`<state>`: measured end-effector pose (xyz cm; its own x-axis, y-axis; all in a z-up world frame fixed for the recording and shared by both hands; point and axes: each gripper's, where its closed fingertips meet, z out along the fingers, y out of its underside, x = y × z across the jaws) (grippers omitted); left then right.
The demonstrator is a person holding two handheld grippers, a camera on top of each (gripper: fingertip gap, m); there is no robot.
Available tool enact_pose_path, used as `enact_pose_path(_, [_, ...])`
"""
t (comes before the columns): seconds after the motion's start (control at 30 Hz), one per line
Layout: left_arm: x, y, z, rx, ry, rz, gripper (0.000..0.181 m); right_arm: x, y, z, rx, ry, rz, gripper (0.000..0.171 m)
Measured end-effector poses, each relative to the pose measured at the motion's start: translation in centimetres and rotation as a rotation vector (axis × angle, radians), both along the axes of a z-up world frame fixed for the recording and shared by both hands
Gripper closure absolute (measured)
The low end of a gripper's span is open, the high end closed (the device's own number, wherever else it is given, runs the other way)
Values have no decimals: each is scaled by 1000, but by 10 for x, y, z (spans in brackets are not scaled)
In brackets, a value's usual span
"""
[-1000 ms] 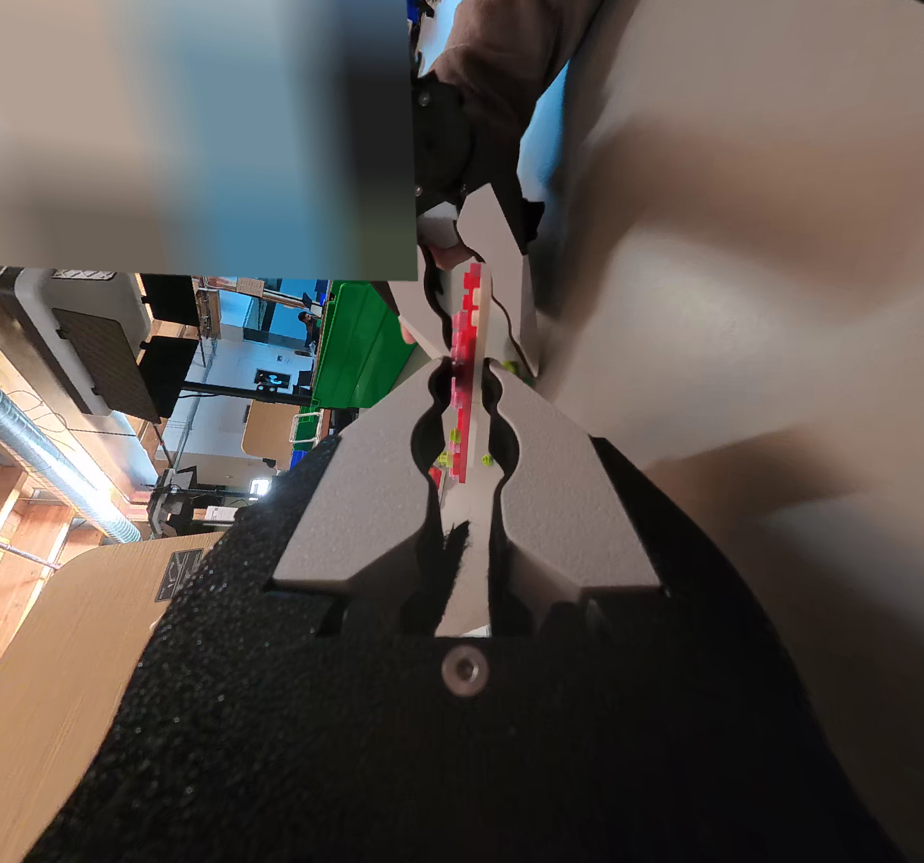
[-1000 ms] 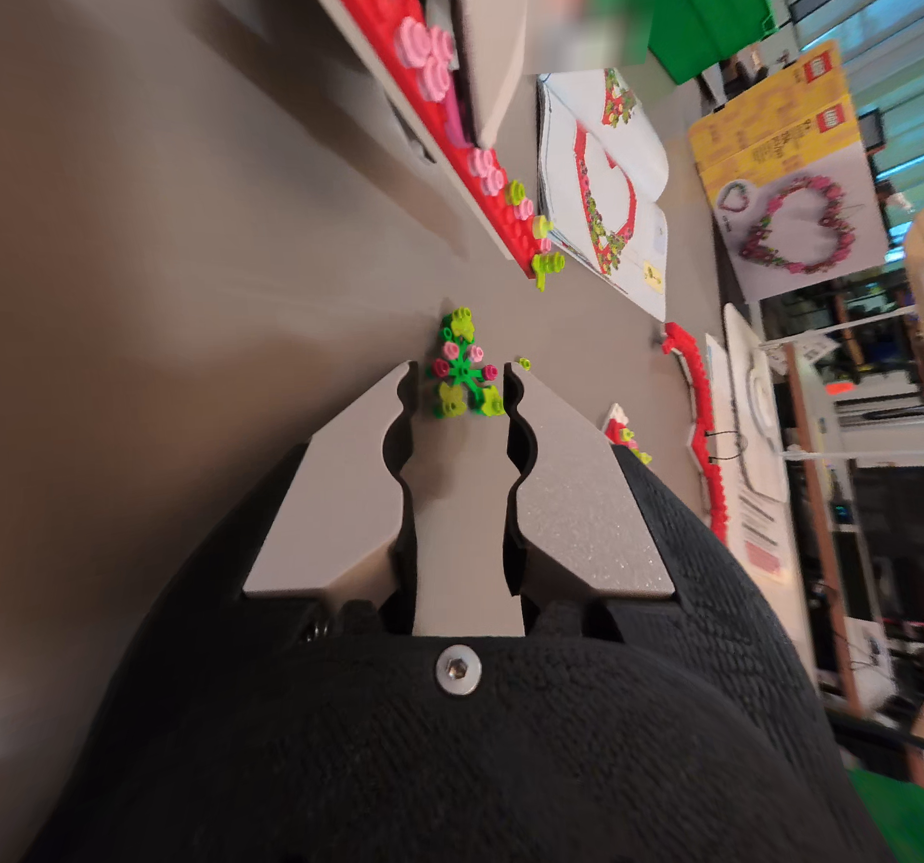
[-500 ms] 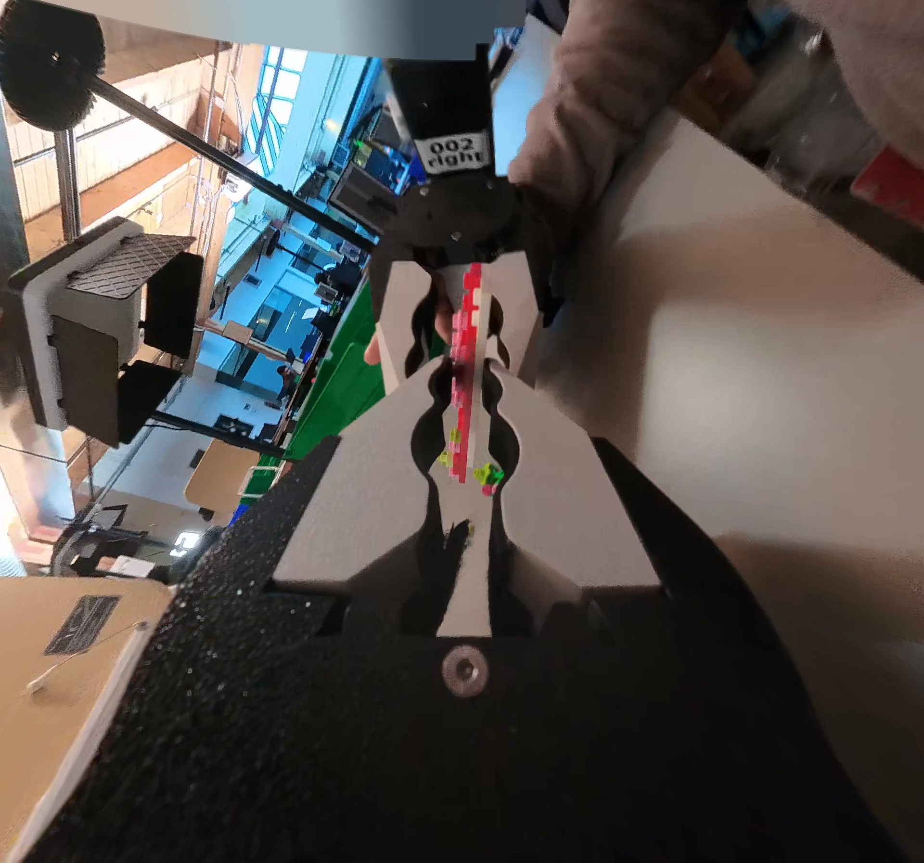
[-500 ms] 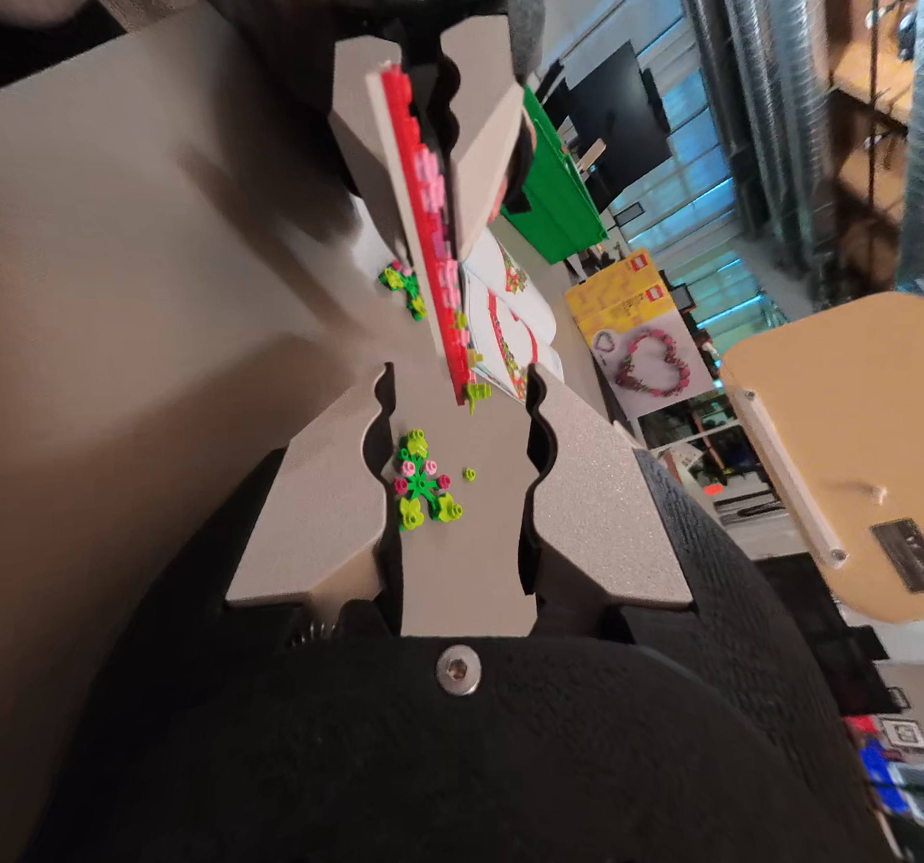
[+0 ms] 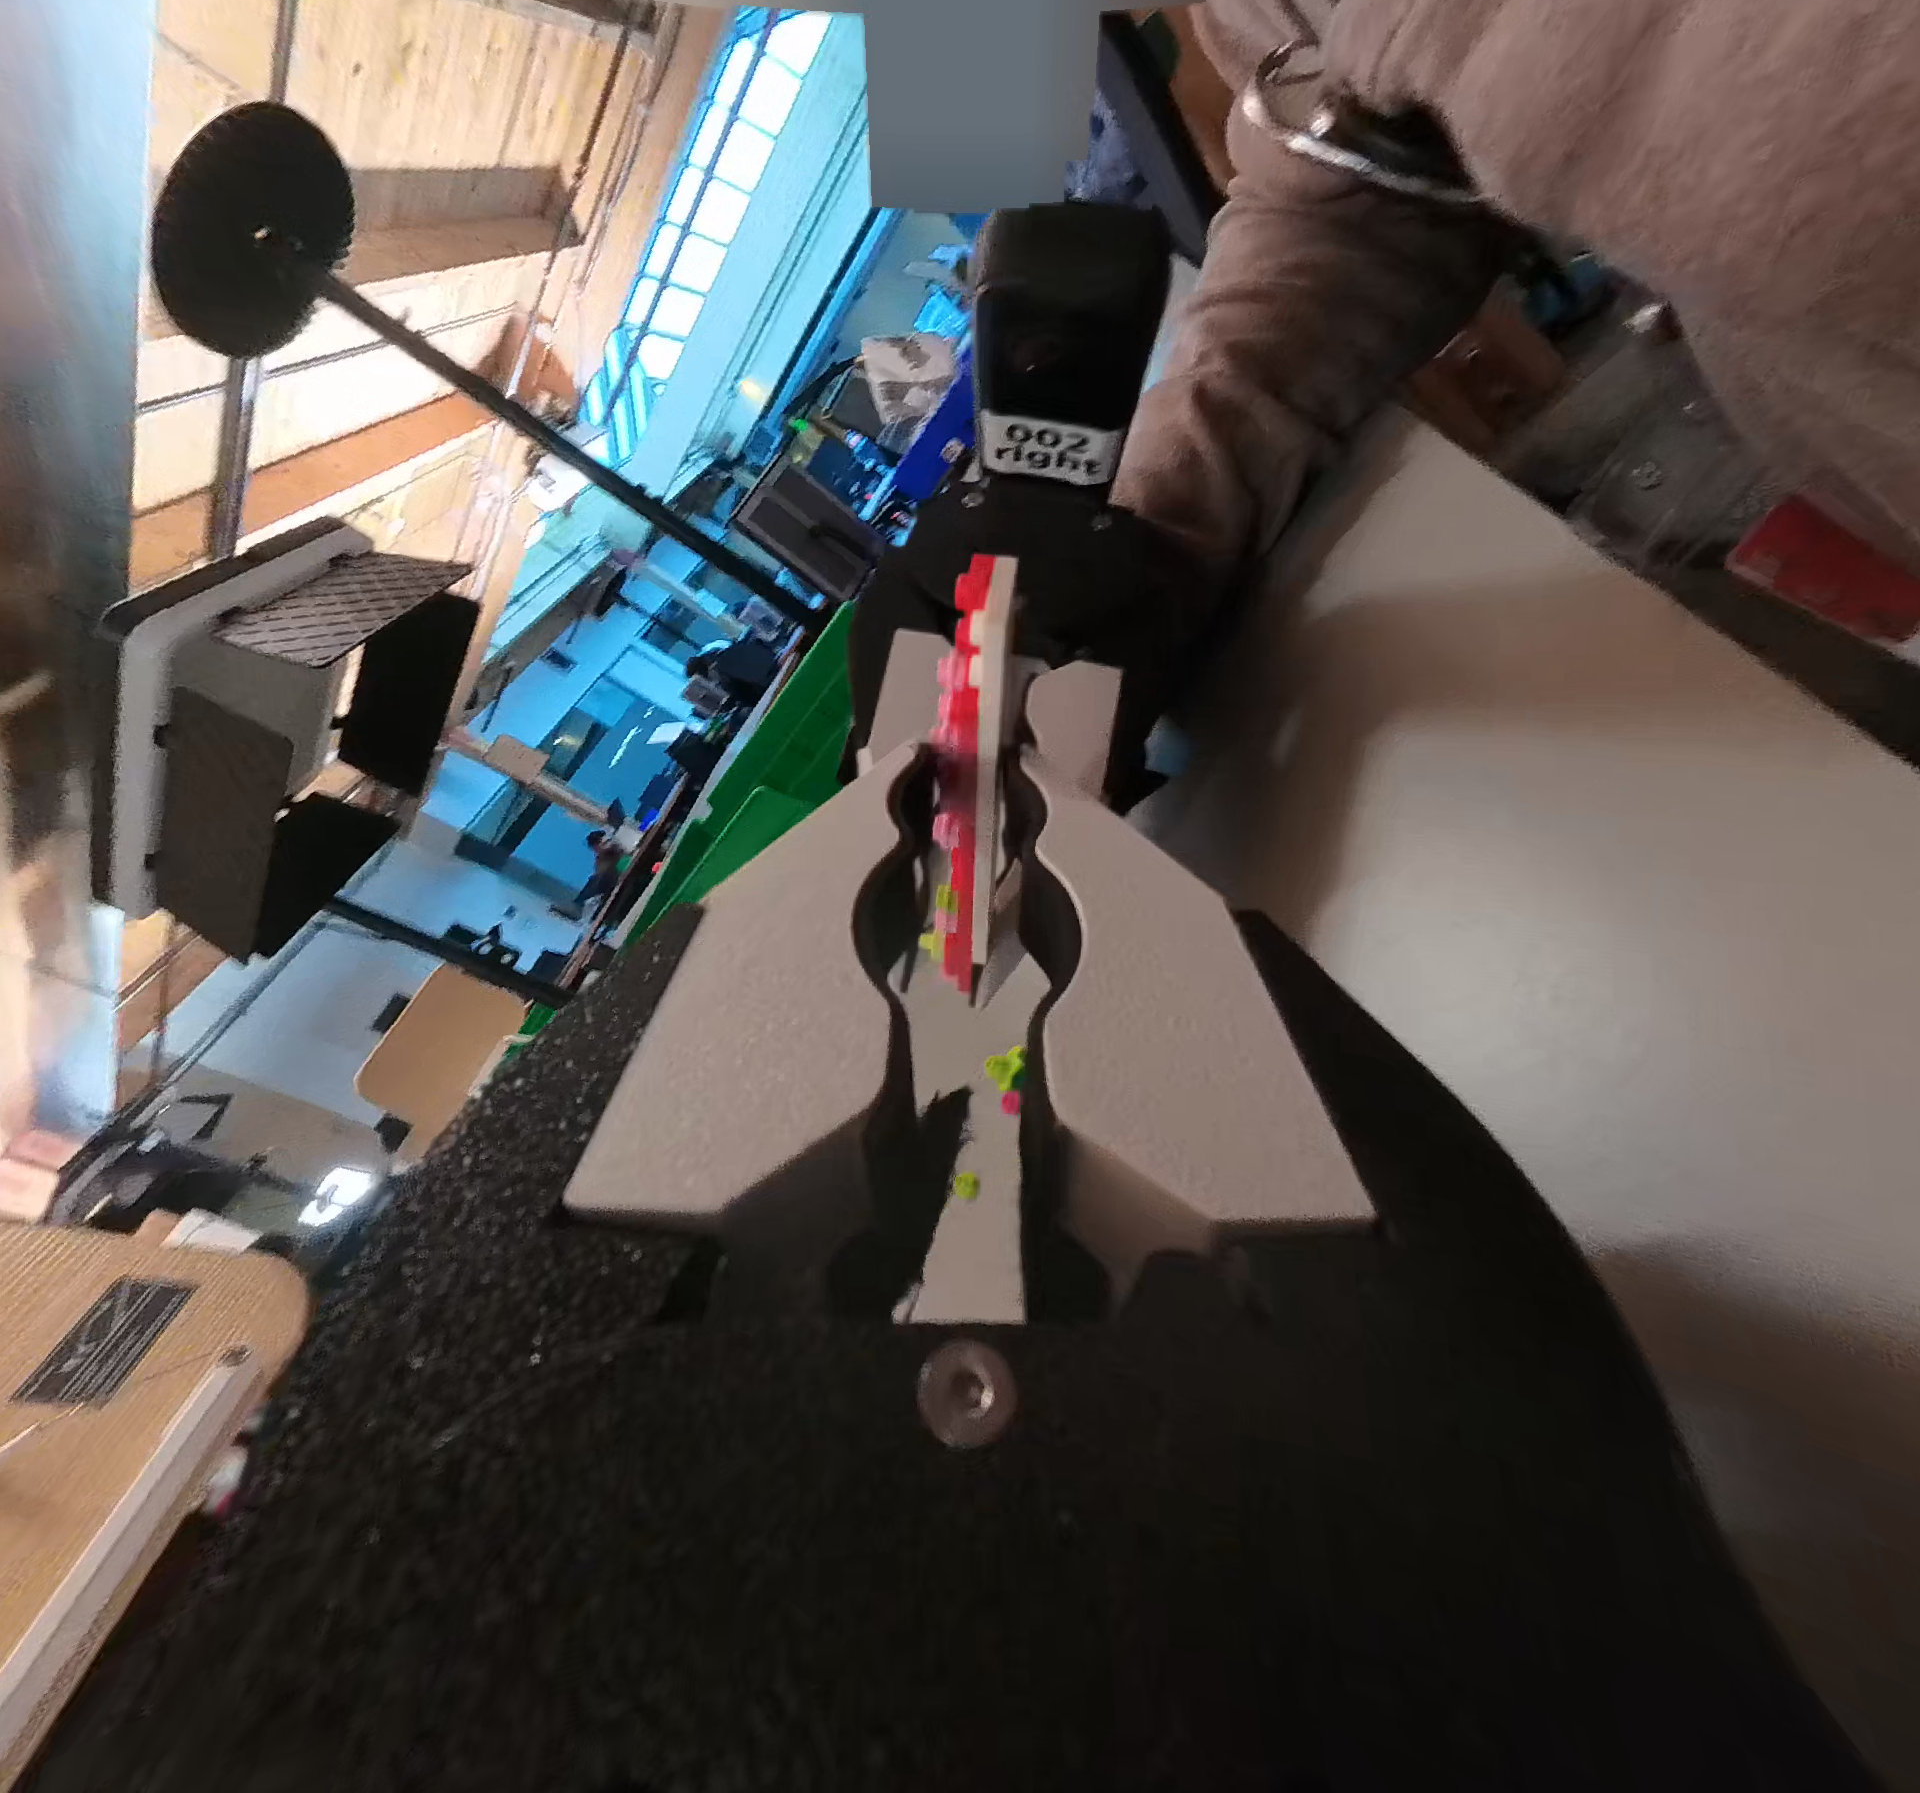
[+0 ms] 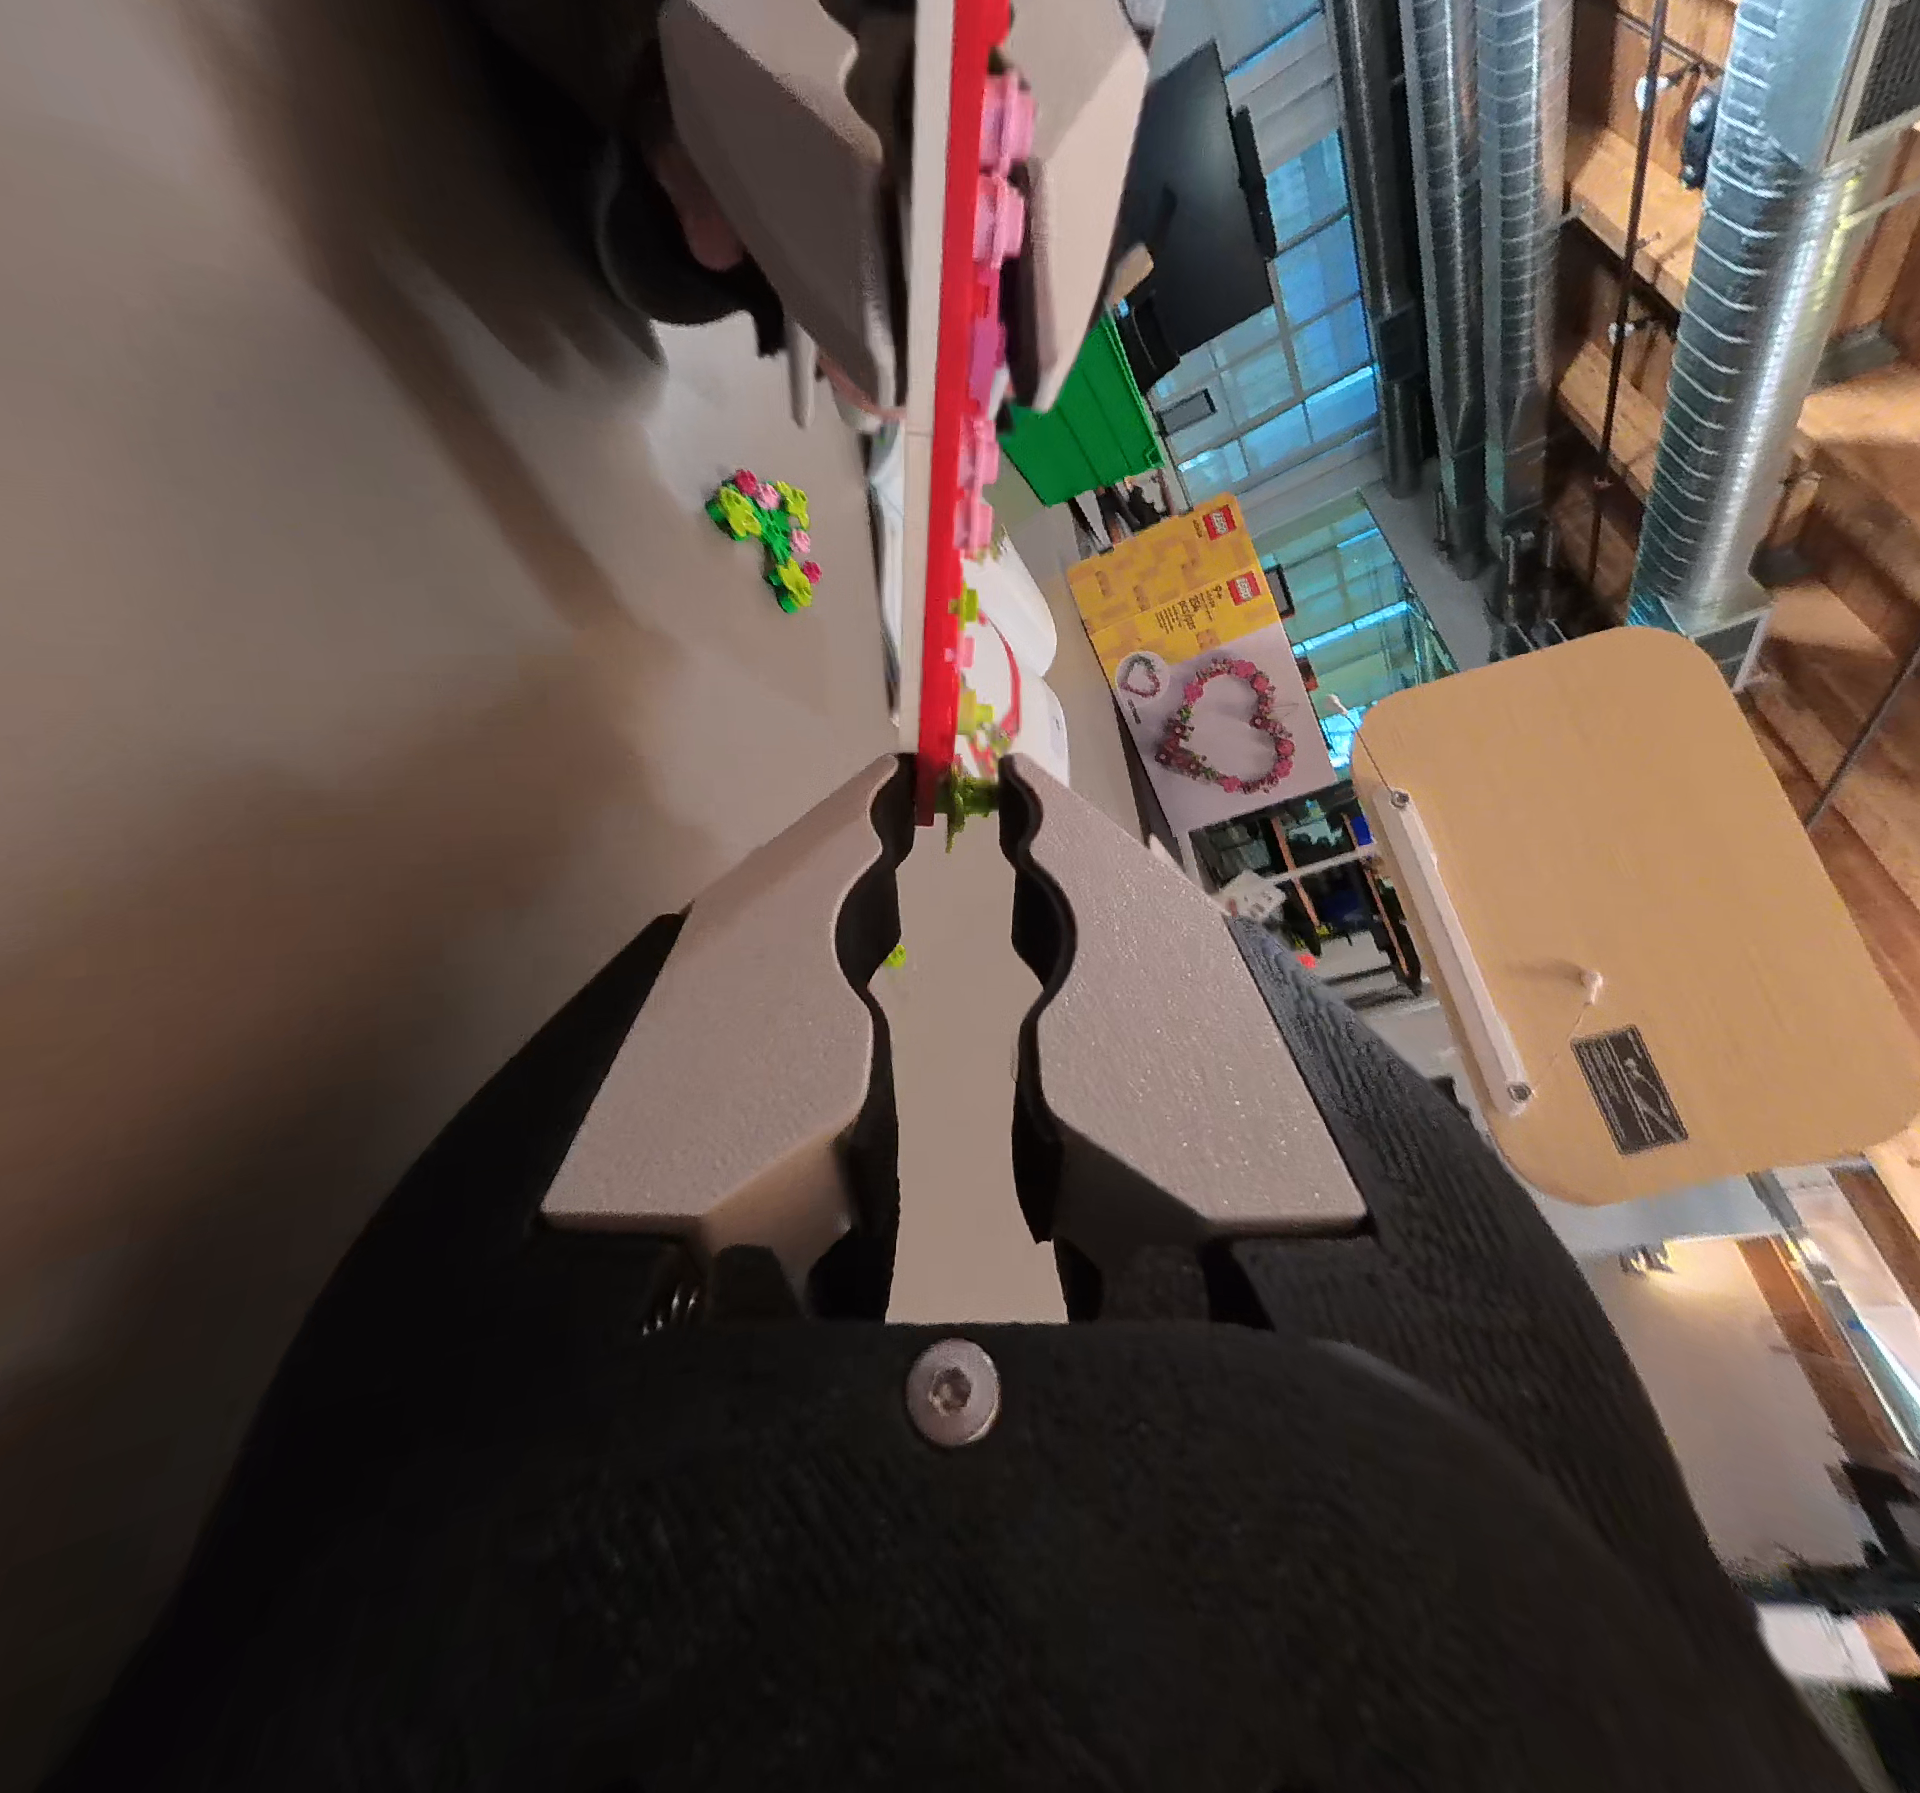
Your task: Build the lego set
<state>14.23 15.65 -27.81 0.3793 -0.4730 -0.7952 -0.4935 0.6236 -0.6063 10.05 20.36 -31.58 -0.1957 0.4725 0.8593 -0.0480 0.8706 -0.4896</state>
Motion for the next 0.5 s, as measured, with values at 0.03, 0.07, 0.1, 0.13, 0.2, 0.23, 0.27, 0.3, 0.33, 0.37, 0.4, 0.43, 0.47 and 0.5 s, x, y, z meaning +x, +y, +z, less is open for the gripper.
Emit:
enact_pose_path(0.03, [-2, 4, 1, 10, 0, 29, 167, -1, 4, 0, 2, 2, -23, 158])
enact_pose_path(0.07, [-4, 7, 0, 16, 9, 50, 161, -2, 9, 0, 5, 0, -47, 158])
enact_pose_path(0.1, [-6, 9, 1, 23, 11, 71, 154, -3, 14, 0, 10, 1, -80, 158])
enact_pose_path(0.13, [-9, 12, 2, 30, 13, 95, 146, -5, 21, 0, 18, 0, -116, 158])
enact_pose_path(0.2, [-13, 18, 3, 49, 25, 144, 133, -7, 33, -2, 35, -12, -191, 158])
enact_pose_path(0.23, [-15, 21, 4, 65, 34, 172, 127, -8, 39, -3, 47, -21, -226, 158])
enact_pose_path(0.27, [-17, 24, 5, 84, 47, 202, 124, -9, 44, -4, 64, -25, -259, 158])
enact_pose_path(0.3, [-18, 26, 5, 103, 63, 229, 123, -9, 49, -4, 85, -26, -294, 158])
enact_pose_path(0.33, [-19, 27, 4, 123, 85, 248, 123, -9, 53, -4, 106, -30, -325, 158])
enact_pose_path(0.37, [-19, 28, 4, 141, 106, 264, 124, -9, 57, -4, 123, -31, -353, 158])
enact_pose_path(0.4, [-20, 29, 4, 161, 124, 279, 127, -9, 61, -4, 136, -33, -377, 158])
enact_pose_path(0.43, [-21, 30, 5, 182, 134, 295, 132, -9, 64, -4, 142, -37, -398, 158])
enact_pose_path(0.47, [-22, 30, 7, 204, 133, 311, 137, -9, 67, -4, 142, -40, -412, 158])
enact_pose_path(0.5, [-24, 31, 9, 219, 128, 326, 141, -9, 69, -4, 141, -40, -423, 158])
